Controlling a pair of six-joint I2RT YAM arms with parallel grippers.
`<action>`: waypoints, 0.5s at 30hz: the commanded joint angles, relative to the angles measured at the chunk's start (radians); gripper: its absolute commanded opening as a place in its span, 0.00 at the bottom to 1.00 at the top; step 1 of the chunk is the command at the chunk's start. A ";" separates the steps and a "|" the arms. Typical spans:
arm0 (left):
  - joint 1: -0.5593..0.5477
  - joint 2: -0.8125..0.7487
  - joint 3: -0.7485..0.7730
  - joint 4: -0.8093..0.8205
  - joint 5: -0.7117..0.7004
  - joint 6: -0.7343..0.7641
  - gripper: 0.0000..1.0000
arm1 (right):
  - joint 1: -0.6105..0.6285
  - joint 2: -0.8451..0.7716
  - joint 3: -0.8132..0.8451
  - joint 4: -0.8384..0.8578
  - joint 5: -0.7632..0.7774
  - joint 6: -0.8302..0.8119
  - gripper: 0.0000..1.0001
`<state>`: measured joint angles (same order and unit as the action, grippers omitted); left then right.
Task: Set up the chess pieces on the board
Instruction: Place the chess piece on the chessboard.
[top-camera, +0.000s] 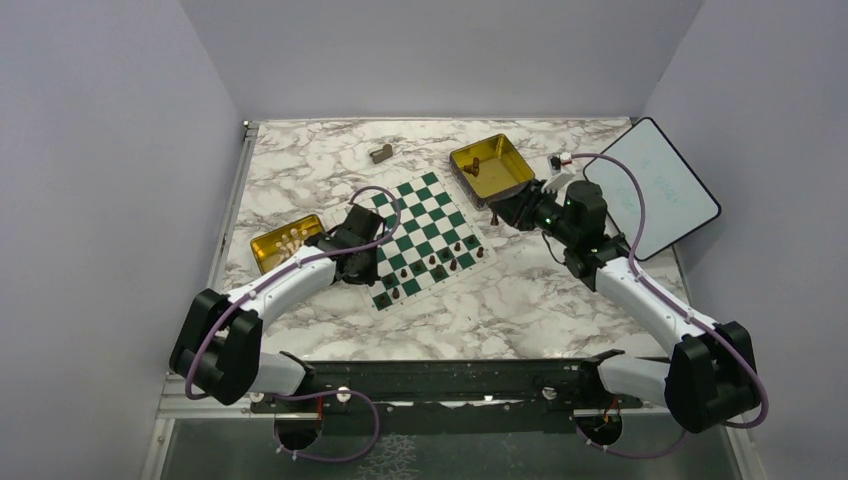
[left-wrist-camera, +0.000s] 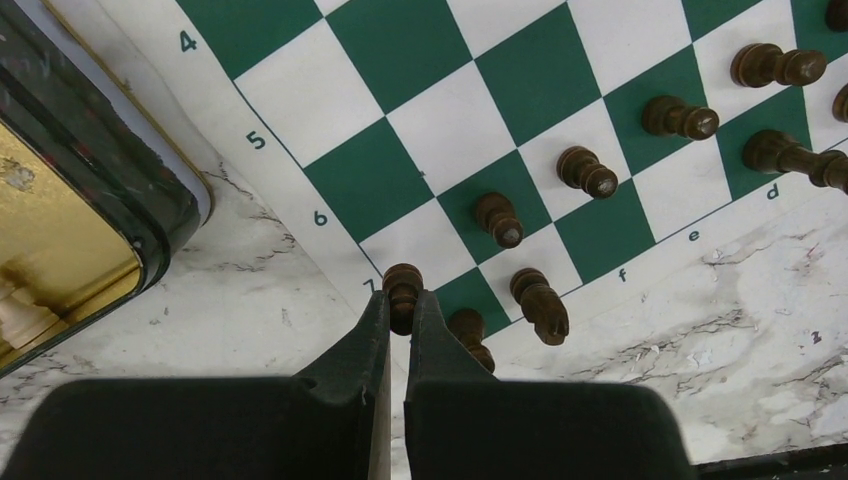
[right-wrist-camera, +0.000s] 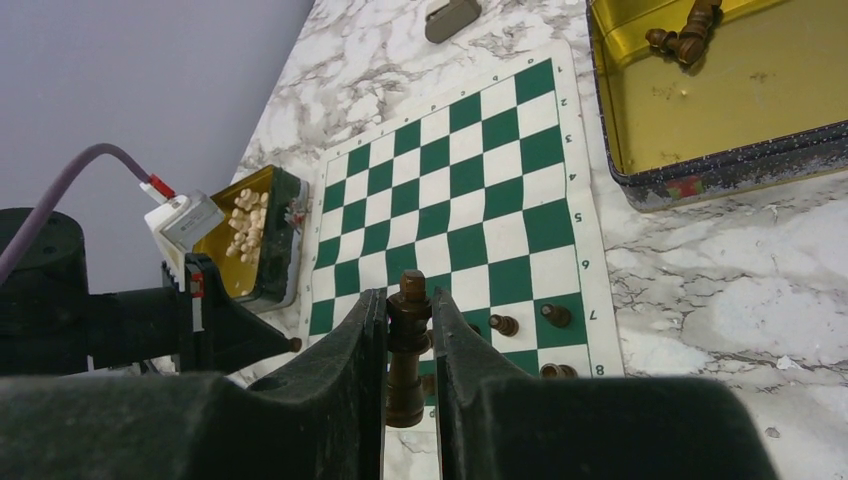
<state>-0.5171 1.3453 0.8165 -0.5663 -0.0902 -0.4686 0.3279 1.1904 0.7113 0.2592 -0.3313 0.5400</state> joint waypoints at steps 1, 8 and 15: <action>0.006 0.023 -0.019 0.055 0.040 -0.013 0.01 | 0.003 -0.030 -0.007 -0.004 -0.020 -0.014 0.01; 0.006 0.047 -0.032 0.077 0.061 -0.013 0.02 | 0.002 -0.031 -0.006 -0.010 -0.013 -0.015 0.01; 0.006 0.066 -0.036 0.078 0.070 -0.009 0.03 | 0.002 -0.026 0.015 -0.023 -0.010 -0.021 0.01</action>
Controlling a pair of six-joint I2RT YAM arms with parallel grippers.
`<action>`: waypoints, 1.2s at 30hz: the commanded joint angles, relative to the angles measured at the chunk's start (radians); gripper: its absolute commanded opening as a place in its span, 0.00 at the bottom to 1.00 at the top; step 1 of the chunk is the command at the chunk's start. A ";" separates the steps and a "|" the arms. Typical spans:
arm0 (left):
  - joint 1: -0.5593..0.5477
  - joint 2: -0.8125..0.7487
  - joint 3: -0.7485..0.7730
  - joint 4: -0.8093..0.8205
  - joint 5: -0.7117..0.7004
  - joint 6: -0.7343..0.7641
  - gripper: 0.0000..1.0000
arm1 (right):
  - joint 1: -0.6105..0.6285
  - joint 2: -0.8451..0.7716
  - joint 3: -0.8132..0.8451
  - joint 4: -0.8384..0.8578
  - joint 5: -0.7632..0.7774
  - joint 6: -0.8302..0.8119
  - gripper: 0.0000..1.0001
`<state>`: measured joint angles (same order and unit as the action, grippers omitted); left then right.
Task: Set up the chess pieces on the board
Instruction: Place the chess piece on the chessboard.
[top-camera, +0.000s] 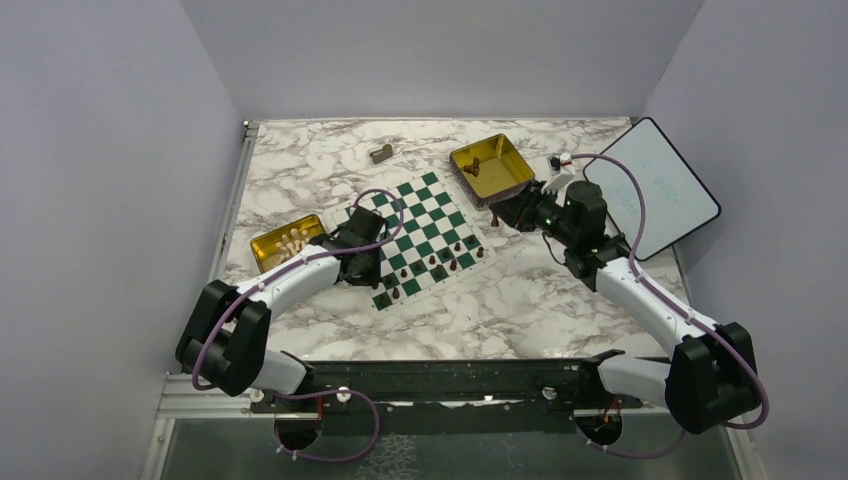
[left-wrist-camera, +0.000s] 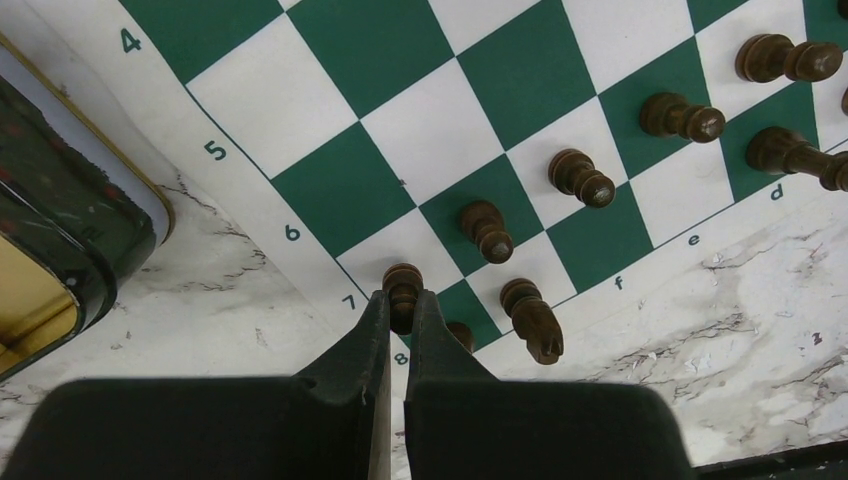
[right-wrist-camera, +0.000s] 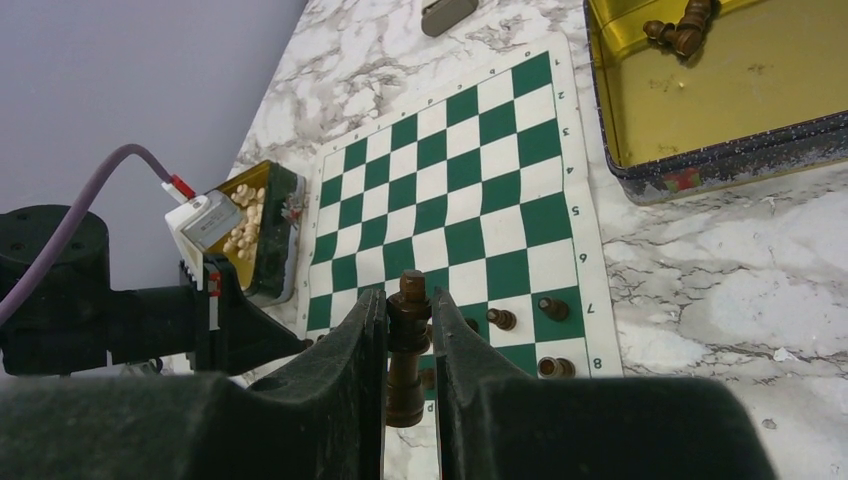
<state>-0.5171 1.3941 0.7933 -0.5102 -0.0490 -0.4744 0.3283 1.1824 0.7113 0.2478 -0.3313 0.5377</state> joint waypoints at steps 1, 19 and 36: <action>0.006 0.020 -0.012 0.022 0.029 -0.001 0.03 | 0.002 -0.017 0.018 -0.012 -0.008 -0.019 0.01; 0.006 0.010 -0.010 0.042 0.043 -0.021 0.28 | 0.002 -0.041 0.034 -0.058 0.012 -0.031 0.02; 0.006 -0.329 0.147 0.276 0.318 -0.039 0.60 | 0.057 0.043 0.036 0.040 0.020 0.265 0.02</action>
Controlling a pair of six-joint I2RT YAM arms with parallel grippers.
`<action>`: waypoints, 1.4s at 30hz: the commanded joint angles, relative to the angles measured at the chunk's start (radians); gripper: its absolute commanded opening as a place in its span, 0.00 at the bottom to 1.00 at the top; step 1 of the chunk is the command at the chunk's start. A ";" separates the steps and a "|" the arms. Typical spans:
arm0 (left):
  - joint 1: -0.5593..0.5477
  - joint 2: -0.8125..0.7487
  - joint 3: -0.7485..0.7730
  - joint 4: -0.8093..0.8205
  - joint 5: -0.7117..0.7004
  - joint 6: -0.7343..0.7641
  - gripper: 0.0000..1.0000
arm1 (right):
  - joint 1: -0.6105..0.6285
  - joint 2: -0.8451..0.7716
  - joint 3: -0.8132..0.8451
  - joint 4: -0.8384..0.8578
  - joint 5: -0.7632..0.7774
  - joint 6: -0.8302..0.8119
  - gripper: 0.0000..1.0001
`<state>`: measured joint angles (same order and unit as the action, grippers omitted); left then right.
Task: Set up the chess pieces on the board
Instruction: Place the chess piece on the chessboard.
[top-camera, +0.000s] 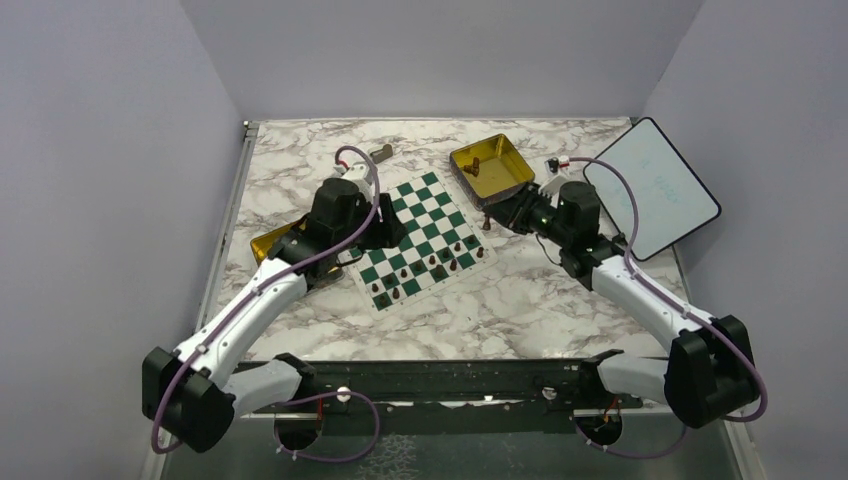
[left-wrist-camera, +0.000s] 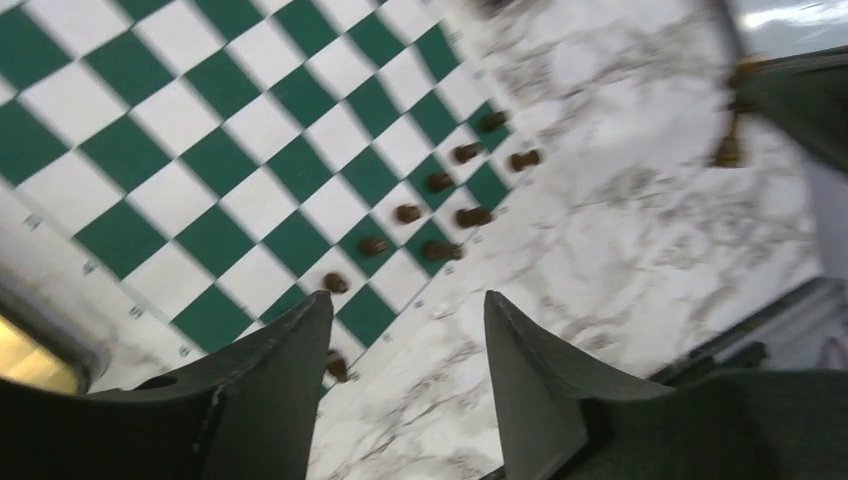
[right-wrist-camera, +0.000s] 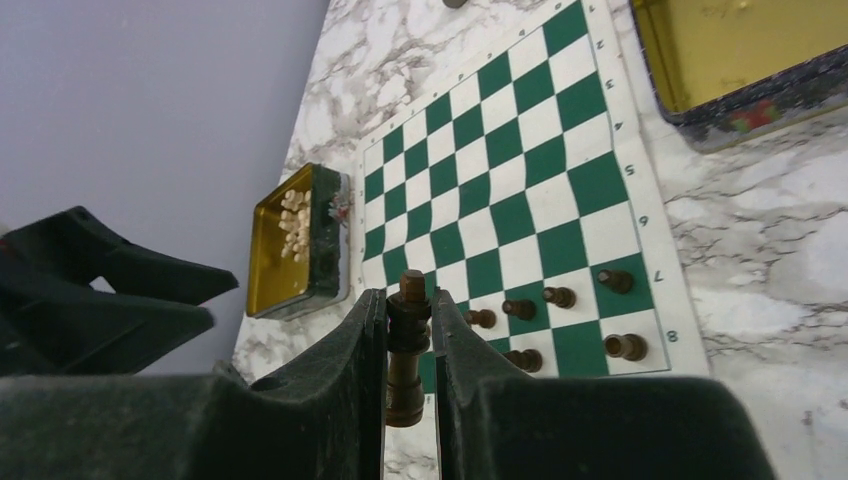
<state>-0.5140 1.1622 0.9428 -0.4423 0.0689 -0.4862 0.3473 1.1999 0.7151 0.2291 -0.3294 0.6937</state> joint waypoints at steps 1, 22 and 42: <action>0.003 -0.113 -0.016 0.255 0.234 -0.045 0.63 | 0.049 0.035 0.039 0.066 0.026 0.122 0.02; 0.003 0.011 -0.076 0.567 0.472 -0.157 0.74 | 0.289 0.177 0.202 0.227 0.187 0.307 0.02; 0.003 0.073 -0.059 0.598 0.485 -0.130 0.32 | 0.309 0.116 0.116 0.257 0.159 0.284 0.05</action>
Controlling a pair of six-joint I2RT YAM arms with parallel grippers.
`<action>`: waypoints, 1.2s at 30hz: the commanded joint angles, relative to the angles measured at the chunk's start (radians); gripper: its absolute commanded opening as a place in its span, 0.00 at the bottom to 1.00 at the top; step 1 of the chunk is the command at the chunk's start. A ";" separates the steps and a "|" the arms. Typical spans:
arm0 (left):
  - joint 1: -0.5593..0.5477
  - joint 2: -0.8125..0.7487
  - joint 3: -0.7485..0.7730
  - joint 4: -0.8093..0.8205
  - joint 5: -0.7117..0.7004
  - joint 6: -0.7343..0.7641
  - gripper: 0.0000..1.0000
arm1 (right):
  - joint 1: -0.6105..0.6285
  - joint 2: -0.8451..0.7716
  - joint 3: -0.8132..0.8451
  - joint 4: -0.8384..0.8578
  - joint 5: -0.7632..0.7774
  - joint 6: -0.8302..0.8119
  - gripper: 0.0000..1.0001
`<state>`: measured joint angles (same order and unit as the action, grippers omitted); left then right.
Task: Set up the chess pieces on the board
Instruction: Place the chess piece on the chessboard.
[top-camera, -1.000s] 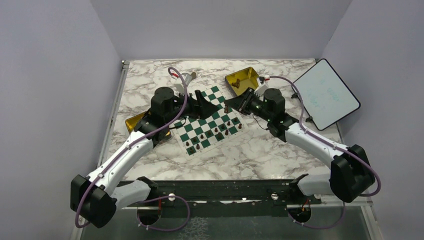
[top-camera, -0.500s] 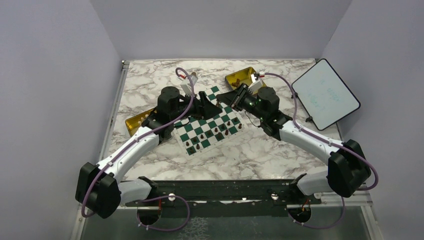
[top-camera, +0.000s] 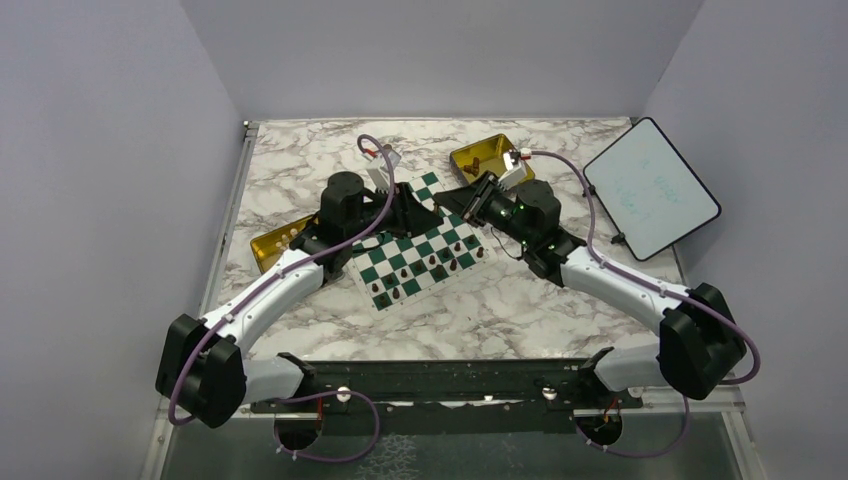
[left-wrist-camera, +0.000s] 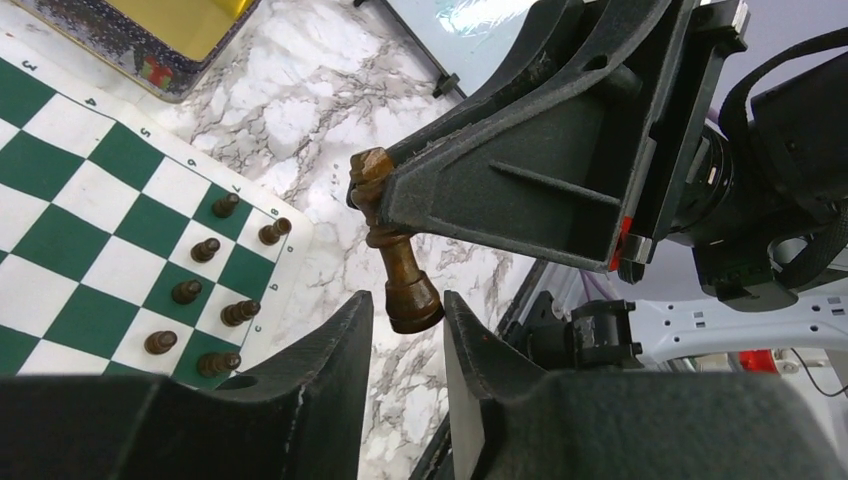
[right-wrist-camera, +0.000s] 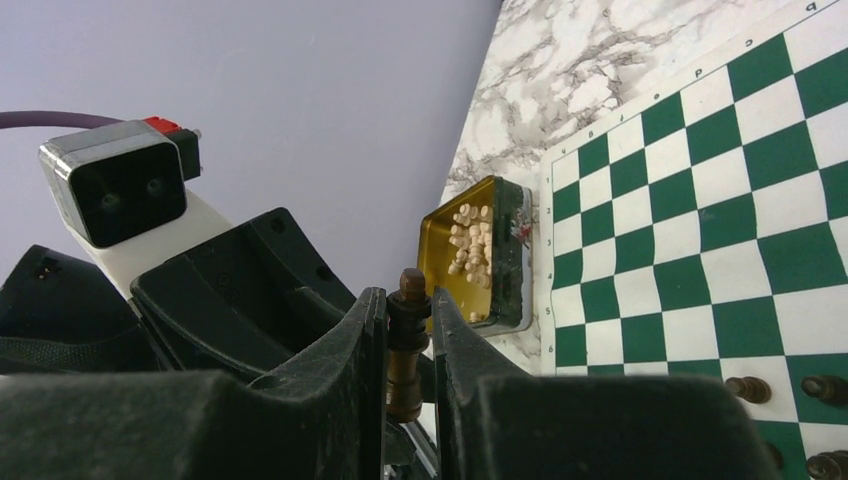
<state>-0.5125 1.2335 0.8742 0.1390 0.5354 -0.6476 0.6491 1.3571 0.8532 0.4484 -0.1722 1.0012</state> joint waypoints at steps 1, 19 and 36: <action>0.002 0.003 0.009 0.015 0.015 0.036 0.31 | 0.008 -0.044 -0.025 0.033 -0.002 -0.030 0.05; 0.002 -0.013 0.065 -0.166 0.107 0.385 0.07 | 0.002 -0.161 -0.021 -0.136 -0.194 -0.340 0.39; 0.002 -0.079 -0.002 -0.251 0.366 0.643 0.06 | -0.120 -0.117 0.147 -0.488 -0.642 -0.616 0.45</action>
<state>-0.5117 1.1786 0.8925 -0.1043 0.7879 -0.0761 0.5346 1.2053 0.9325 0.0734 -0.6796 0.4702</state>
